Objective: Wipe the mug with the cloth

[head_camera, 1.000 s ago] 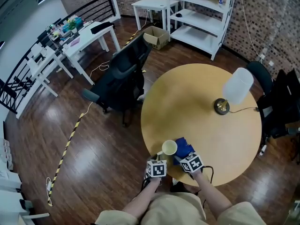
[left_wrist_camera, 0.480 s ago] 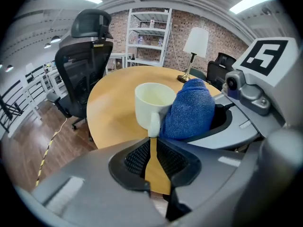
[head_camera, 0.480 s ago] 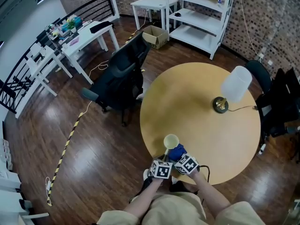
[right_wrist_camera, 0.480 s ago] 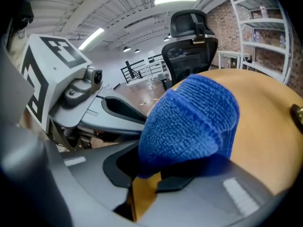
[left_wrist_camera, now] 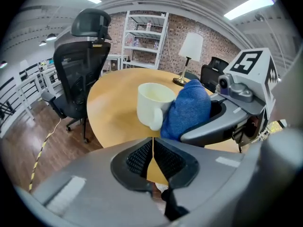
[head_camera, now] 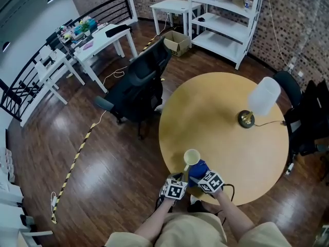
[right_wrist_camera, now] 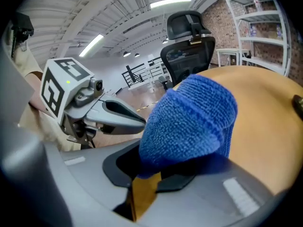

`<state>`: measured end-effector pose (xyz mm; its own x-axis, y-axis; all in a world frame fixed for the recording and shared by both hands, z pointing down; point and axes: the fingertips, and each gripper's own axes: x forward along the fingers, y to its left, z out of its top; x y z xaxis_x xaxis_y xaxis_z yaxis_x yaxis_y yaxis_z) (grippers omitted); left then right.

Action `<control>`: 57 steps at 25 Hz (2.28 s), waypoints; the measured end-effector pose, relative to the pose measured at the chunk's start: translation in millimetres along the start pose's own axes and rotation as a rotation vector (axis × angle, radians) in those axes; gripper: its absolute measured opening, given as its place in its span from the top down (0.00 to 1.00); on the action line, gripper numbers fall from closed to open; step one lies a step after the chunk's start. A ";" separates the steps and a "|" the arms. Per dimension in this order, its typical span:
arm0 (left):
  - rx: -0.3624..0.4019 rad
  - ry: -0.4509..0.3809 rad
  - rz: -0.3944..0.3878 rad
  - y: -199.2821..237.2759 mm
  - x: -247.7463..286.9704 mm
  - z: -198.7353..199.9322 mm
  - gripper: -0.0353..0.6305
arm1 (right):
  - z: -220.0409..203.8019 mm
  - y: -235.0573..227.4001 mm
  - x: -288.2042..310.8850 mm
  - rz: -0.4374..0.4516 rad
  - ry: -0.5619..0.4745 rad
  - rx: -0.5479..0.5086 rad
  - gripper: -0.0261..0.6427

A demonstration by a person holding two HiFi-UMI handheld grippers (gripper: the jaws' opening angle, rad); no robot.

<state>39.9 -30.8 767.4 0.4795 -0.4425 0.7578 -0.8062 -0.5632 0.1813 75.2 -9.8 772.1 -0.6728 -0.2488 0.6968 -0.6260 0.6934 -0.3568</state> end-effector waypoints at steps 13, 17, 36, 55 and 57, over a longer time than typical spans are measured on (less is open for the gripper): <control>-0.166 0.001 -0.287 40.2 21.2 103.4 0.51 | 15.0 13.6 -14.4 -0.058 -0.195 0.244 0.87; -0.058 0.223 -0.351 22.2 56.3 97.6 0.45 | 24.8 19.6 -20.7 -0.072 -0.257 0.300 0.87; -0.752 0.270 -0.067 51.2 75.7 72.8 0.88 | 59.7 0.9 -78.4 -0.181 -0.358 0.372 0.87; -0.813 0.371 -0.152 47.3 79.0 54.2 0.91 | 24.8 -13.5 -17.6 -0.190 -0.079 0.255 0.87; -0.831 0.373 -0.169 47.5 78.5 51.5 0.91 | 8.0 -19.5 -18.9 -0.229 -0.027 0.255 0.87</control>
<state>57.1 -128.3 803.2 0.5869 -0.0653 0.8070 -0.7944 0.1457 0.5896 96.9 -24.0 761.0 -0.5112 -0.3989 0.7613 -0.8383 0.4268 -0.3393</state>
